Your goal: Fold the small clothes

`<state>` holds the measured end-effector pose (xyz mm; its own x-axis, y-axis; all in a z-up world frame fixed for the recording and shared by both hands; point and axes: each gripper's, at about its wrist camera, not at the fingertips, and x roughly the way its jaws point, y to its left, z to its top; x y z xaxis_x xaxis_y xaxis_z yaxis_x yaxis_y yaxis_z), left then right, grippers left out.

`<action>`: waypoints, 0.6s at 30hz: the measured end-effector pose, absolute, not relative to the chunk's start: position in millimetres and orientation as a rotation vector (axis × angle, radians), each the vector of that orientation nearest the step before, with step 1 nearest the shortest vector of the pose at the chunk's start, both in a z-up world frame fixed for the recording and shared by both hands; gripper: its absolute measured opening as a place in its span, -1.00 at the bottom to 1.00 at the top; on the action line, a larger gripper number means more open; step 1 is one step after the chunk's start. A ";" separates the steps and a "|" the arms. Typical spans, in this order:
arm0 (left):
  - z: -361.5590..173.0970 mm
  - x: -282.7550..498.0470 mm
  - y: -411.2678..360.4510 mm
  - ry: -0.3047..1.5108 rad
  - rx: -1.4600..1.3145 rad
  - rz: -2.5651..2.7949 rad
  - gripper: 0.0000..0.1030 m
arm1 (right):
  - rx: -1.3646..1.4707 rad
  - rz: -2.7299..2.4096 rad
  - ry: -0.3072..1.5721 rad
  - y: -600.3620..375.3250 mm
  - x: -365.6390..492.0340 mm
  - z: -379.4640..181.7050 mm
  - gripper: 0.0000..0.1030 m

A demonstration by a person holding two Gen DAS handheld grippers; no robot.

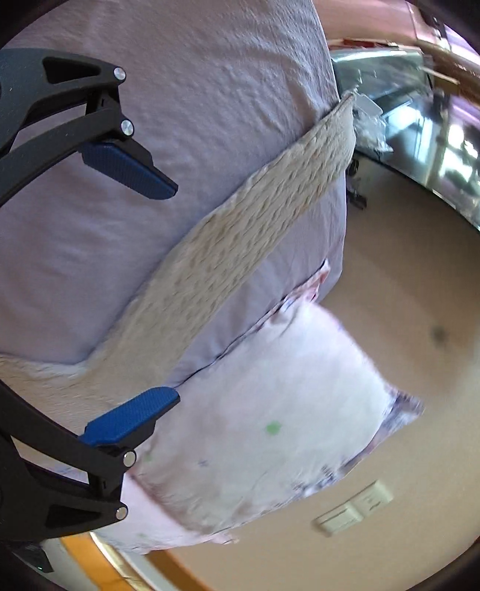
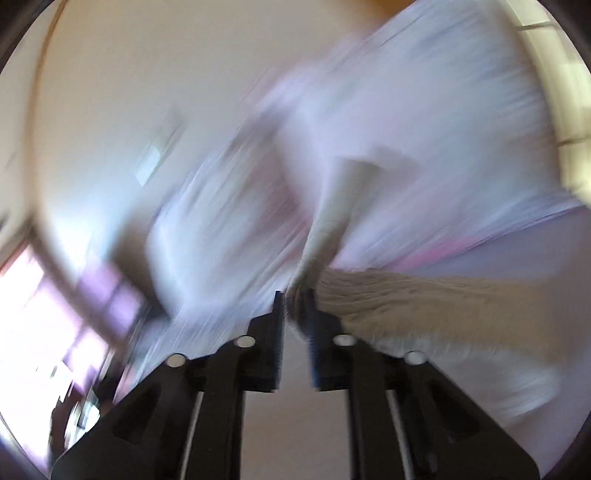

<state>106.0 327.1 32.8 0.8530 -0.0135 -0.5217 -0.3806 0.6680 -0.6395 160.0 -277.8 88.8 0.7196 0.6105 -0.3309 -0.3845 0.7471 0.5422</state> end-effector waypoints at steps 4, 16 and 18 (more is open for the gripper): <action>20.8 110.8 357.6 0.536 -0.892 0.257 0.72 | 0.426 0.670 0.563 -231.3 155.3 76.1 0.23; -2.9 131.4 438.6 0.556 -1.098 0.348 -0.18 | 0.494 0.351 0.512 -340.9 105.1 50.4 0.61; -8.9 135.8 446.4 0.565 -1.120 0.355 -0.52 | 0.508 0.333 0.505 -348.3 98.5 44.7 0.64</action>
